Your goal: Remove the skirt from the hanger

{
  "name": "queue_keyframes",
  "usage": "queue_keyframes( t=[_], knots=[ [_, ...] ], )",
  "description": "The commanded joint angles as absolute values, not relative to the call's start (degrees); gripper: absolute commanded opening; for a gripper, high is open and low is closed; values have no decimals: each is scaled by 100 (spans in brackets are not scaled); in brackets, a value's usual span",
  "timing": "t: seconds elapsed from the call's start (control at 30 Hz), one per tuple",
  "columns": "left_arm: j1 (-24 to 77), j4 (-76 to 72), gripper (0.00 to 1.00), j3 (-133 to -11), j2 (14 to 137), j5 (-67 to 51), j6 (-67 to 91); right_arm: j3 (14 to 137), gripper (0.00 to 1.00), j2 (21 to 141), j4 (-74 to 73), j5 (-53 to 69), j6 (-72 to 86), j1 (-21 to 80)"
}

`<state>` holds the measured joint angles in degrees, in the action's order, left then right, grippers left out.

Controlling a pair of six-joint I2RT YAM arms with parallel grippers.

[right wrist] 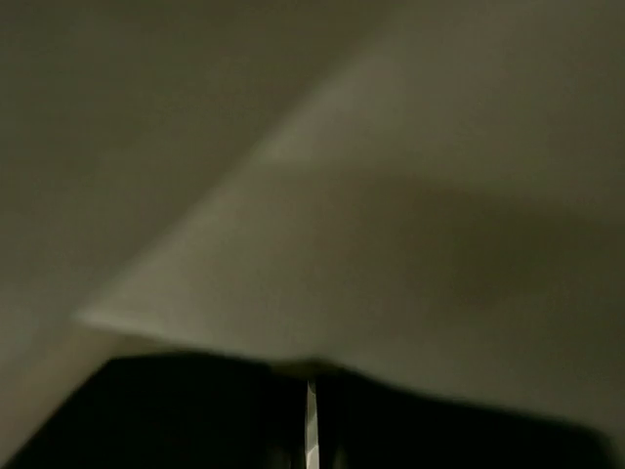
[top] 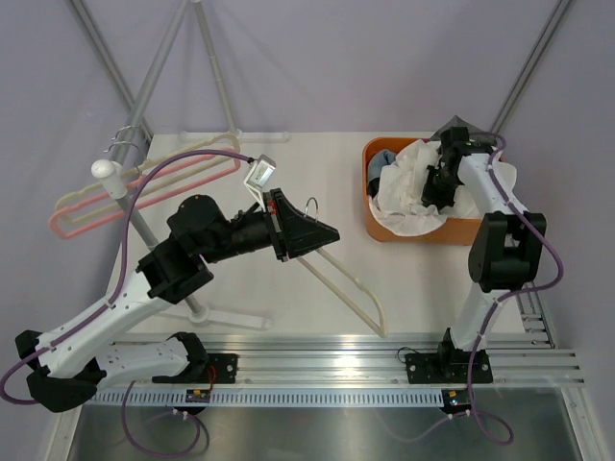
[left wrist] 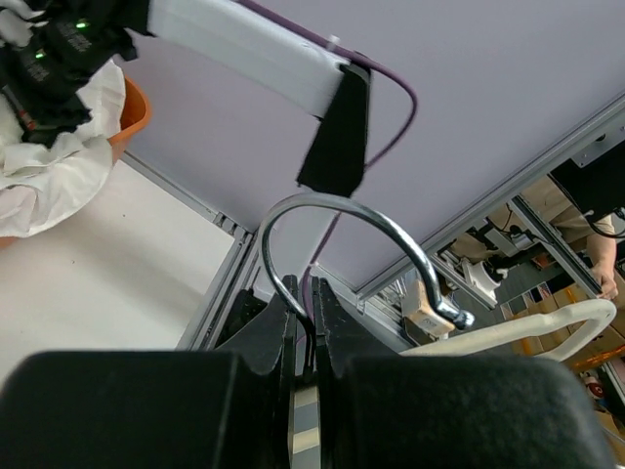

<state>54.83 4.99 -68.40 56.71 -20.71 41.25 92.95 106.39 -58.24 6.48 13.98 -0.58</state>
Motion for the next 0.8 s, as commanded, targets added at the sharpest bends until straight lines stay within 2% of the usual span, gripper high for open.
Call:
queue_keyframes(
  t=[0.0, 0.17, 0.3, 0.33, 0.4, 0.43, 0.47, 0.6, 0.67, 0.77],
  knots=[
    [5502, 316, 0, -6934, 5528, -2118, 4131, 10078, 0, 11292, -6055, 440, 1564, 263],
    [5493, 422, 0, -6864, 5484, -2083, 4069, 10319, 0, 11970, -6196, 238, 1565, 510],
    [5493, 413, 0, -6812, 5546, -2162, 4096, 9924, 4, 11577, -6065, -208, 1538, 527],
    [5493, 404, 0, -6803, 5563, -2188, 4096, 9897, 16, 11445, -6091, -289, 1547, 527],
    [5502, 396, 0, -6812, 5581, -2232, 4139, 9923, 33, 10979, -6152, -369, 1529, 527],
    [5502, 396, 0, -6820, 5598, -2276, 4157, 10019, 54, 10821, -6257, -421, 1538, 527],
    [5502, 396, 0, -6812, 5599, -2285, 4175, 10089, 63, 10506, -6327, -413, 1547, 527],
    [5502, 474, 0, -6829, 5564, -2346, 4175, 10694, 84, 9845, -6783, -352, 1503, 536],
    [5502, 579, 0, -6916, 5546, -2452, 4140, 10950, 99, 9547, -6942, -386, 1485, 562],
    [5502, 432, 0, -7004, 5572, -2855, 4140, 11328, 99, 9090, -7119, -291, 1415, 580]
  ],
)
